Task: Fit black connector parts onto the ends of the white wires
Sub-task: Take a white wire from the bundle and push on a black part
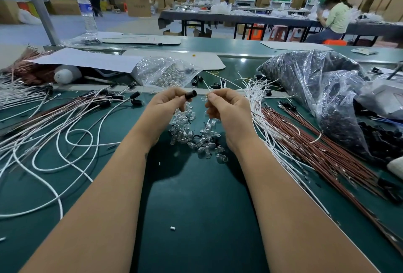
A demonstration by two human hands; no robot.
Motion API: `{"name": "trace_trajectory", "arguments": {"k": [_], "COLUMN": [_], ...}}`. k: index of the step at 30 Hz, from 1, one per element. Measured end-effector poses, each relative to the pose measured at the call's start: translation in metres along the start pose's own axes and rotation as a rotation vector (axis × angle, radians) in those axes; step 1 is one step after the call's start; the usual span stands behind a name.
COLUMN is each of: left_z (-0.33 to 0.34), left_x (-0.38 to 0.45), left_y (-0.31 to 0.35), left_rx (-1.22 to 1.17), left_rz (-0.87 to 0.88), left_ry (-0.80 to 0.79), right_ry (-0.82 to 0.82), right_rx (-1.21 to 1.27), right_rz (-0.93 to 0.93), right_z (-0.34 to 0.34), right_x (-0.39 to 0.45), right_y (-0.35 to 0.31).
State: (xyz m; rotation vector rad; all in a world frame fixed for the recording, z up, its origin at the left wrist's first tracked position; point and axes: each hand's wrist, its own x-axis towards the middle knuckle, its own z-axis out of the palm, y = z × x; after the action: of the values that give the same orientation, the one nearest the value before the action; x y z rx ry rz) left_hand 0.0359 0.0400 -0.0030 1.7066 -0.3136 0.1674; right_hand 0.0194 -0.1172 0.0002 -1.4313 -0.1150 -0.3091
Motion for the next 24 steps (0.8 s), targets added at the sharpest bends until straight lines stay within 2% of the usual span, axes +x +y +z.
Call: {"name": "trace_trajectory", "arguments": {"k": [7,15,24], "left_z": [0.009,0.015,0.025], "left_x": [-0.003,-0.003,-0.004], "left_y": [-0.001,-0.001,-0.003], "left_rx": [0.088,0.214,0.331], "left_rz": [0.092,0.140,0.181], "left_ry": [0.021,0.149,0.222], "right_ry": [-0.106,-0.020,0.008], "right_rx": [-0.122,-0.235,-0.232], "right_rz": [-0.054,-0.114,-0.037], "right_z": [0.006,0.006,0.004], "right_x": [-0.003,0.002,0.001], "right_y": [0.001,0.010,0.016]}}
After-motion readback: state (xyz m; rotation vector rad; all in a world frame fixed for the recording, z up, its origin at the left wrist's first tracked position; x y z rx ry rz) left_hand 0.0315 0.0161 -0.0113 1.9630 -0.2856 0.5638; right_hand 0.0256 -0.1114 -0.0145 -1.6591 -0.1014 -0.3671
